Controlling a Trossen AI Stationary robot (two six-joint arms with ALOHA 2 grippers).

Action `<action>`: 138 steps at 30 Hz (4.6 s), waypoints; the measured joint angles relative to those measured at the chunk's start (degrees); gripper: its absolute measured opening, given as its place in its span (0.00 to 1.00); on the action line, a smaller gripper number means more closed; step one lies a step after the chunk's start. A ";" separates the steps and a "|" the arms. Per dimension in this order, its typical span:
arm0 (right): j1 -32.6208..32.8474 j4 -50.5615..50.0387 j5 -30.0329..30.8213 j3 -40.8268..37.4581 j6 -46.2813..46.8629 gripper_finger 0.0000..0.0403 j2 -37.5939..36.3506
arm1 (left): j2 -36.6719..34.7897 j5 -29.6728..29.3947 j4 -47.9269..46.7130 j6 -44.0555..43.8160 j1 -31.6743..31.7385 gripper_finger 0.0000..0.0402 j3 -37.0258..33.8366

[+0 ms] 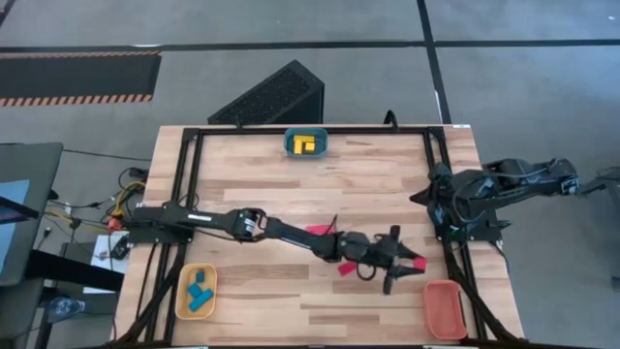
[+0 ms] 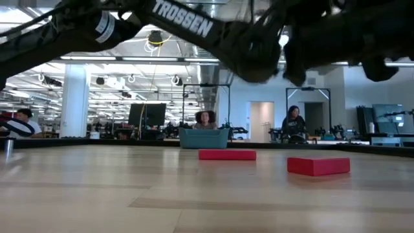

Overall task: Sort & place blocks by color
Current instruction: Put the left red block into the orange bin

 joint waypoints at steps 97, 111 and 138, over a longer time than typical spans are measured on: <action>-2.35 79.45 -16.93 -2.66 17.35 0.73 29.57 | -62.74 -25.99 -44.04 22.14 -0.80 0.27 -44.21; -4.91 74.75 -21.64 -2.58 18.64 0.37 28.93 | -62.68 -23.22 -44.83 13.07 -0.93 0.30 -44.25; 21.18 2.78 -35.20 -2.62 41.95 0.34 23.83 | -62.63 -22.51 -77.68 5.36 1.05 0.54 -44.44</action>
